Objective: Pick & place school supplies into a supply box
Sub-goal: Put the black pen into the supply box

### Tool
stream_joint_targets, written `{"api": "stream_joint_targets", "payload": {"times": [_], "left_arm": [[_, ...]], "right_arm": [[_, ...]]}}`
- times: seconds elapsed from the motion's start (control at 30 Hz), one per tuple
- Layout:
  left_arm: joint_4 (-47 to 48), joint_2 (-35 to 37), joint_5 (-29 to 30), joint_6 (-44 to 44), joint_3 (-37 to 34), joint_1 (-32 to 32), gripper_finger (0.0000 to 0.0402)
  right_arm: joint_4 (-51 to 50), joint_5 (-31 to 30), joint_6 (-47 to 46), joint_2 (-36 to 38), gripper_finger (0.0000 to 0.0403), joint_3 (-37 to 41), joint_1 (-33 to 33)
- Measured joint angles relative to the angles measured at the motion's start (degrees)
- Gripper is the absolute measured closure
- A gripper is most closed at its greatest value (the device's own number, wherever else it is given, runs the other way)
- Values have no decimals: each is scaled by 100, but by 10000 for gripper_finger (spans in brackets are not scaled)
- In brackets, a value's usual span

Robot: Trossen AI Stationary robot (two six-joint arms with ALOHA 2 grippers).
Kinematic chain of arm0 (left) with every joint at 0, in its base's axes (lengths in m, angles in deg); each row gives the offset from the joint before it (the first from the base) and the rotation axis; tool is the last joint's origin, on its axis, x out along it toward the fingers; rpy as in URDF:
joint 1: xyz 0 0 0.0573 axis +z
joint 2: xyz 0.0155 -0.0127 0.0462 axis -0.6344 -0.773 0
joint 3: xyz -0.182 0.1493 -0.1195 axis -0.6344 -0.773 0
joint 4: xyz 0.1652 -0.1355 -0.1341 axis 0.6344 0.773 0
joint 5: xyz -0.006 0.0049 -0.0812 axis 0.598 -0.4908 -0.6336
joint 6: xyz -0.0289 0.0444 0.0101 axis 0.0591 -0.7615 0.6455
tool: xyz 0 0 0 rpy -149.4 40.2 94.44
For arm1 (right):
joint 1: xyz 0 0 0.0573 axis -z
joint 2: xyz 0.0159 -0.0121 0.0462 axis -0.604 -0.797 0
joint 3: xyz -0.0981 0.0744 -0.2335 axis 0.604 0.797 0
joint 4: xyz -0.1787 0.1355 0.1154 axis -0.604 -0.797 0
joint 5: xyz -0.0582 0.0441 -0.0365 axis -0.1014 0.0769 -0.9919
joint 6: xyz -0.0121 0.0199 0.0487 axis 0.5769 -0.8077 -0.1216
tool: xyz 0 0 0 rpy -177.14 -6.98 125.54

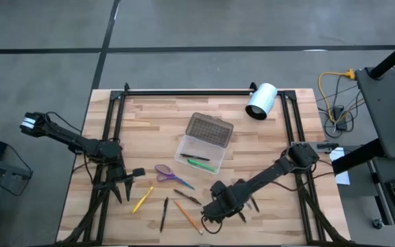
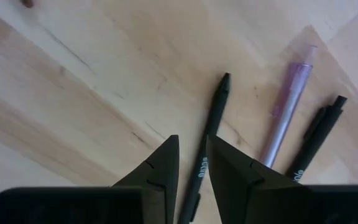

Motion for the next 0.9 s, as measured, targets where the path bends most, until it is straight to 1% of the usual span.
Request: {"api": "stream_joint_targets", "payload": {"times": [0.2,0.37,0.5,0.6,0.73,0.9], "left_arm": [[0,0,0,0,0,1,297],[0,-1,0,0,0,2,297],[0,-1,0,0,0,1,297],[0,-1,0,0,0,1,297],[0,1,0,2,0,0,297],[0,-1,0,0,0,0,297]], "right_arm": [[19,-152,-204,166,332,207,-23],[23,-289,-185,193,331,262,-74],[48,-292,-247,243,331,443,-105],[168,-288,-237,340,333,620,-105],[666,-235,94,350,335,636,-103],[760,-228,135,350,335,610,-103]]}}
